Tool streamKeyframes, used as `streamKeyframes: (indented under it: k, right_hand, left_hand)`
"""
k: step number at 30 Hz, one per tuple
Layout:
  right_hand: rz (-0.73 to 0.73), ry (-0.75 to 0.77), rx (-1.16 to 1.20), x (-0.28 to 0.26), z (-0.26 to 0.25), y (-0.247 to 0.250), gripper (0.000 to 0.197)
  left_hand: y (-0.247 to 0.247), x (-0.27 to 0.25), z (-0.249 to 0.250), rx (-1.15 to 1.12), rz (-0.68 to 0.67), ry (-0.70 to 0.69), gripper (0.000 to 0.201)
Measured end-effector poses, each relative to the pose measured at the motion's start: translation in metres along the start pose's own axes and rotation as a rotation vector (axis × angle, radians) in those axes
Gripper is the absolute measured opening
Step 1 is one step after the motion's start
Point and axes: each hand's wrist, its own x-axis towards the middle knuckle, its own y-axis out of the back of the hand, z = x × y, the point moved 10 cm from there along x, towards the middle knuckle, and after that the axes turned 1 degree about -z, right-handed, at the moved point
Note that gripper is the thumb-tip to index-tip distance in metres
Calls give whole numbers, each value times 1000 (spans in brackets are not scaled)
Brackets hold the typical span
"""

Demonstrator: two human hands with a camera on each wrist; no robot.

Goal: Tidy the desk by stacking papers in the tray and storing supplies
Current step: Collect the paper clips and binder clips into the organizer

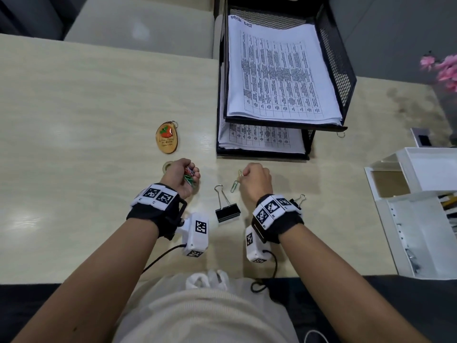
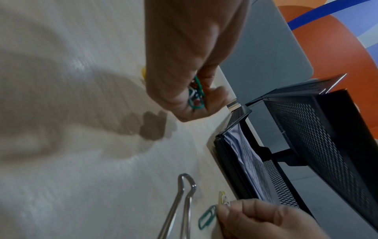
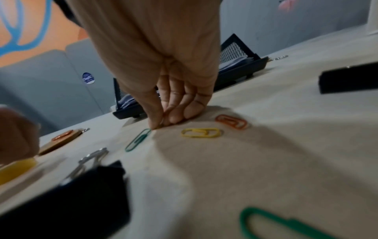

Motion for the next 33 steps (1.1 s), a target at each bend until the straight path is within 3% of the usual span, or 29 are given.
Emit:
streamKeyframes:
  k: [6, 9, 13, 18, 21, 24, 27, 30, 33]
  right_hand:
    - [-34, 89, -248, -7, -21, -4, 14]
    - [-34, 139, -94, -12, -33, 3, 6]
    - [-113, 251, 118, -29, -63, 6, 20]
    - [-54, 251, 185, -17, -61, 24, 5]
    - [-46, 276, 32, -3, -46, 23, 9]
    - [-206, 391, -195, -8, -38, -7, 17]
    - [-261, 450, -318, -14, -34, -23, 7]
    - [-253, 432, -334, -11, -27, -22, 10]
    - [-156, 274, -53, -5, -9, 5, 11]
  left_hand:
    - [-2, -4, -1, -49, -33, 4, 35]
    - [-11, -5, -7, -39, -72, 13, 36]
    - [-31, -4, -28, -18, -169, 80, 38]
    - [-44, -1, -50, 73, -212, 192, 40]
    - [-42, 0, -44, 196, -171, 167, 39]
    - [-41, -3, -40, 208, -183, 163, 41]
    - [-37, -2, -39, 196, -172, 172, 45]
    - [-34, 1, -43, 189, -155, 173, 43]
    - [-37, 3, -49, 150, -163, 177, 40]
